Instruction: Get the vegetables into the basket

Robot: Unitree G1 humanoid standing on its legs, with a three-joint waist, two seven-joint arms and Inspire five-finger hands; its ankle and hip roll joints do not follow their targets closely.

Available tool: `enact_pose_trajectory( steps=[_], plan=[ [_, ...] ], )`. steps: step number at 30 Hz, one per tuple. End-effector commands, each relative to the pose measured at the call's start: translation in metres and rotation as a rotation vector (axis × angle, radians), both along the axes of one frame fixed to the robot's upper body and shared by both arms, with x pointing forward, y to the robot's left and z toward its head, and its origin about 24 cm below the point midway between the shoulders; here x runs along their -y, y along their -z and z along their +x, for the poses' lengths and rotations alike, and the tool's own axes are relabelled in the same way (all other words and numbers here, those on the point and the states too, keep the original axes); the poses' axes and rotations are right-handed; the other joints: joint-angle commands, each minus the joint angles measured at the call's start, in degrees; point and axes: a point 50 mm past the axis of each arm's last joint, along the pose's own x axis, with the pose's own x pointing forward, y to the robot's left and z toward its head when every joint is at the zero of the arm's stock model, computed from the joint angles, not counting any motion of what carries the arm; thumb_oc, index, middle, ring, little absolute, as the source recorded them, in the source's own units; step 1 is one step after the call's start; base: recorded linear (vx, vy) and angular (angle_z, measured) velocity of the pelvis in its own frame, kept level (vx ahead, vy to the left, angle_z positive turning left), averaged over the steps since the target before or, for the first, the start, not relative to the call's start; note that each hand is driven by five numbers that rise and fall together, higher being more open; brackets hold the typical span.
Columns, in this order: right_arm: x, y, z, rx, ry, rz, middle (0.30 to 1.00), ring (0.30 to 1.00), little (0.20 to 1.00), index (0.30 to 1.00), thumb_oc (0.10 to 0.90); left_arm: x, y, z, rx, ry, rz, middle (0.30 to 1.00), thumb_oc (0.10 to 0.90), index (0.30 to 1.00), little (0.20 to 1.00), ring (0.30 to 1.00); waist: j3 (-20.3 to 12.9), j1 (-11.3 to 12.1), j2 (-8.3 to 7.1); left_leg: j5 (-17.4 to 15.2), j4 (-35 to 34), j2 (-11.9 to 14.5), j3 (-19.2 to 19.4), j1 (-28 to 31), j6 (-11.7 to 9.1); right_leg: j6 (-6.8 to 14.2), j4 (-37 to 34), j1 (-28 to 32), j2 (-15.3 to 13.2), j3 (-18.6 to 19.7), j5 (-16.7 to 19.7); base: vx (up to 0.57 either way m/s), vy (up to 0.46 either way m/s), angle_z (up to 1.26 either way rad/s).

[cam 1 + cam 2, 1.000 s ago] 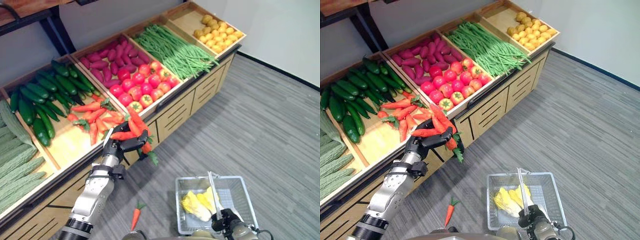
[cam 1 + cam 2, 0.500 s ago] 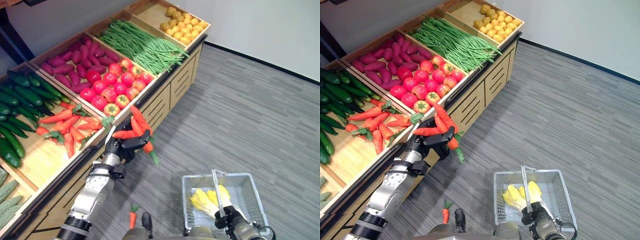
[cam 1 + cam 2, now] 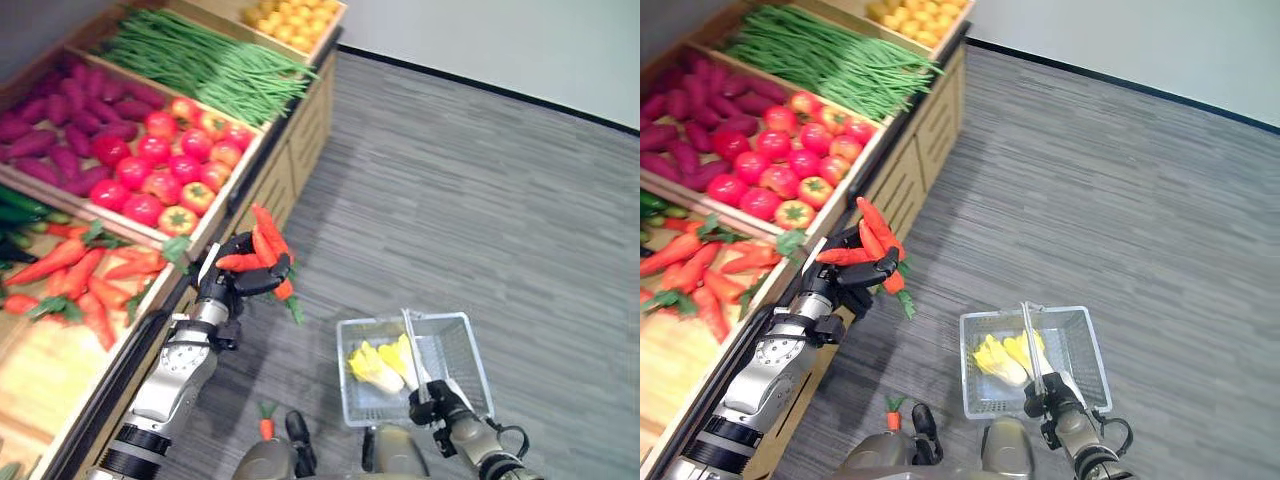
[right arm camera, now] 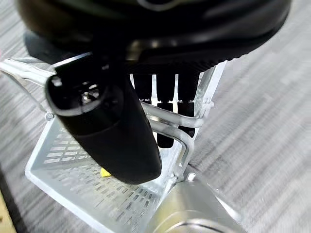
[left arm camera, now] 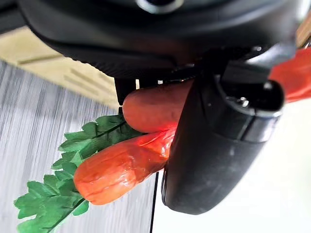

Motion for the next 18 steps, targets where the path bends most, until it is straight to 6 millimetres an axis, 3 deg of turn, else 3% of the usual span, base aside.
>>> enact_pose_trajectory(
  steps=[1, 5, 6, 8, 12, 14, 15, 16, 17, 18],
  plan=[
    [0.023, 0.015, -0.053, -0.192, -0.051, -0.117, 0.300, 0.300, 0.300, 0.300, 0.400, 0.012, -0.064, 0.007, 0.323, 0.047, -0.040, 0.300, 0.400, 0.300, 0.300, 0.300, -4.42, 1.02, 1.22, -5.49, 1.49, 0.19, -2.92, 1.08, -1.40, 1.31, 4.46, 4.22, -3.31, -2.40, -7.67, 0.03, -0.098, -0.36],
    [0.021, 0.016, -0.054, -0.200, -0.073, -0.122, 0.300, 0.300, 0.300, 0.300, 0.400, 0.008, -0.062, 0.005, 0.316, 0.036, -0.029, 0.300, 0.400, 0.300, 0.300, 0.300, -5.47, 2.17, 0.58, -5.89, 2.20, 0.77, -0.15, 1.28, -1.78, 2.09, 1.04, 6.26, -3.76, -5.32, -6.17, 0.03, -0.096, -0.61],
    [0.021, 0.016, -0.053, -0.201, -0.080, -0.126, 0.300, 0.300, 0.300, 0.300, 0.400, 0.005, -0.061, 0.005, 0.311, 0.030, -0.025, 0.300, 0.400, 0.300, 0.300, 0.300, -5.69, 2.15, 0.38, -5.66, 2.13, 1.03, 0.55, 1.30, -2.04, 2.19, 0.57, 5.95, -3.56, -4.41, -5.56, 0.04, -0.303, -0.47],
    [0.024, 0.016, -0.055, -0.200, -0.058, -0.123, 0.300, 0.300, 0.300, 0.300, 0.400, 0.003, -0.056, 0.005, 0.291, 0.022, -0.023, 0.300, 0.400, 0.300, 0.300, 0.300, -6.26, 1.47, -0.14, -5.13, 3.33, 2.44, 1.00, 1.13, -3.06, 0.85, 0.48, 5.63, -1.99, -2.38, -8.04, 0.06, -0.345, -0.49],
    [0.026, 0.016, -0.059, -0.191, 0.000, -0.107, 0.300, 0.300, 0.300, 0.300, 0.400, 0.006, -0.050, 0.006, 0.269, 0.018, -0.037, 0.300, 0.400, 0.300, 0.300, 0.300, -6.46, 0.76, 0.05, -4.19, 2.51, 3.52, 0.64, 2.16, -4.39, -0.48, 0.66, 6.19, -0.63, -2.71, -10.97, 0.06, -0.322, -0.21],
    [0.032, 0.015, -0.059, -0.171, 0.046, -0.113, 0.300, 0.300, 0.300, 0.300, 0.400, 0.009, -0.045, 0.007, 0.242, 0.026, -0.054, 0.300, 0.400, 0.300, 0.300, 0.300, -6.30, -0.34, 0.28, -3.61, 8.19, 8.07, 0.30, 1.20, -7.52, -3.20, 0.26, 7.37, 2.76, -2.65, -14.49, 0.14, -0.725, 0.06],
    [0.035, 0.013, -0.057, -0.160, 0.056, -0.120, 0.300, 0.300, 0.300, 0.300, 0.400, 0.009, -0.041, 0.006, 0.228, 0.021, -0.073, 0.300, 0.400, 0.300, 0.300, 0.300, -5.37, -0.06, 0.32, 0.39, 16.77, 11.80, -0.35, -0.77, -10.25, -5.15, -0.31, 9.30, 4.79, -2.49, -16.10, 0.14, -0.643, -0.19],
    [0.039, 0.012, -0.057, -0.159, 0.061, -0.127, 0.300, 0.300, 0.300, 0.300, 0.400, 0.010, -0.037, 0.006, 0.213, 0.015, -0.094, 0.300, 0.400, 0.300, 0.300, 0.300, -3.66, 1.04, 0.61, 5.26, 25.25, 14.04, -5.57, -3.95, -12.81, -7.37, -1.50, 11.22, 7.10, -1.51, -16.86, 0.08, -0.558, -0.36],
    [0.042, 0.010, -0.056, -0.151, 0.071, -0.134, 0.300, 0.300, 0.300, 0.300, 0.400, 0.011, -0.037, 0.006, 0.212, 0.014, -0.107, 0.300, 0.400, 0.300, 0.300, 0.300, -2.99, 1.27, 0.67, 5.76, 27.66, 13.71, -8.41, -6.06, -12.98, -7.83, -2.01, 11.32, 7.34, -1.29, -16.88, 0.01, -0.252, -0.73],
    [0.044, 0.011, -0.057, -0.158, 0.076, -0.139, 0.300, 0.300, 0.300, 0.300, 0.400, 0.010, -0.034, 0.005, 0.206, -0.006, -0.107, 0.300, 0.400, 0.300, 0.300, 0.300, -3.15, 1.34, 0.52, 2.89, 25.23, 9.36, -13.89, -7.09, -11.09, -7.17, -2.71, 10.78, 6.76, 0.28, -16.71, -0.06, 0.082, -0.71]
  ],
)
